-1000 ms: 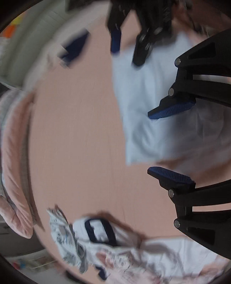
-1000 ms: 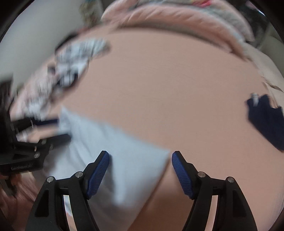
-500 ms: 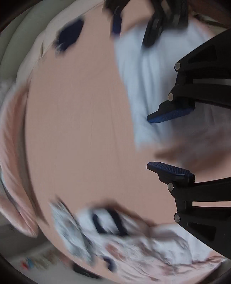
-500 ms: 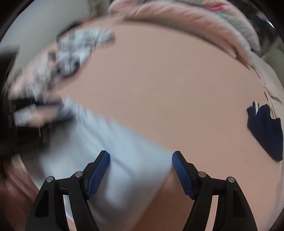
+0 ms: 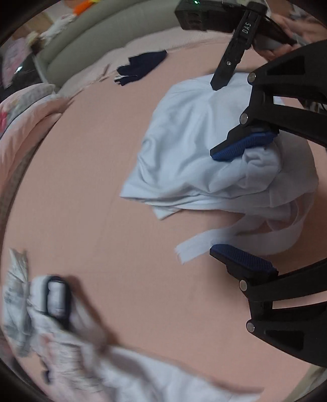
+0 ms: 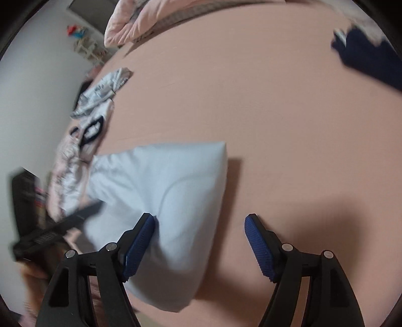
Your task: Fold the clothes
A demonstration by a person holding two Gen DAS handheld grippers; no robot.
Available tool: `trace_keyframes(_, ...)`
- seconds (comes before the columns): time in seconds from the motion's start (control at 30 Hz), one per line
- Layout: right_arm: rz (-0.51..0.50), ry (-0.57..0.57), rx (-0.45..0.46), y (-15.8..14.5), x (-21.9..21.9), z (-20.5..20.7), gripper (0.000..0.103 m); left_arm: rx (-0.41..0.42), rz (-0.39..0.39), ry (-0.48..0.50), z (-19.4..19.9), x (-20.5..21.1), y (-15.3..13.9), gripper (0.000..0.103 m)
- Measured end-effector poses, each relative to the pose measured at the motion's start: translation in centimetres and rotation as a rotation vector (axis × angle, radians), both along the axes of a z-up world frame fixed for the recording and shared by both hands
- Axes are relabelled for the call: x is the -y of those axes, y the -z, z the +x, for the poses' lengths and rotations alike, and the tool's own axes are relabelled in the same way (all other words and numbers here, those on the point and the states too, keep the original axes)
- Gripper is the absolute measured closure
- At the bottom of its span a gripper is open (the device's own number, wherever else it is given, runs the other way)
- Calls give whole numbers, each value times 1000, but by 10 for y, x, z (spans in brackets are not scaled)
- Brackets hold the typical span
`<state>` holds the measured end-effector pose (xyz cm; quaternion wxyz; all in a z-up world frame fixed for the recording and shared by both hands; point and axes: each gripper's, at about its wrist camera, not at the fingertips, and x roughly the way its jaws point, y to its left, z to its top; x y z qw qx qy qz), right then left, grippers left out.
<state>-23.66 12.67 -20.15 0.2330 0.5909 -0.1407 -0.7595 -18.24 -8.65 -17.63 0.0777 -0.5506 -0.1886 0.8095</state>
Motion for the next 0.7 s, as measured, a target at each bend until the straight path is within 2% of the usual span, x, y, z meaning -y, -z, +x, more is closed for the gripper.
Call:
trace_keyframes(0.03,-14,-1,-3,1,3,2,30,-15,7,13,-3,-8,-7,77)
trace_keyframes(0.07,-24,-7,-12,1,8,4,47,-29,14,26,-7,-15,-14,83)
trace_keyframes(0.1,-35,-13,-21,0,13,6,55,-44,21,39,-10,-23,-20,84)
trace_keyframes(0.13,-32,-14,-33,-3,16,9,59,-58,28,52,-13,-30,-27,87)
trace_keyframes(0.17,-25,-11,-49,-10,17,10,70,-73,35,65,-17,-38,-34,88)
trace_keyframes(0.23,-36,-6,-76,-28,11,10,76,-102,49,91,-24,-53,-48,89)
trace_keyframes(0.37,-50,38,-143,-77,-28,3,76,-169,72,160,-46,-91,-81,89)
trace_keyframes(0.43,-32,68,-185,-106,-62,-5,77,-225,90,239,-75,-136,-114,89)
trace_keyframes(0.53,11,137,-254,-145,-128,-22,76,-284,103,326,-121,-202,-143,89)
trace_keyframes(0.6,34,184,-278,-160,-169,-37,76,-297,125,359,-147,-244,-147,89)
trace_keyframes(0.7,57,225,-294,-164,-221,-70,76,-310,168,378,-185,-296,-141,89)
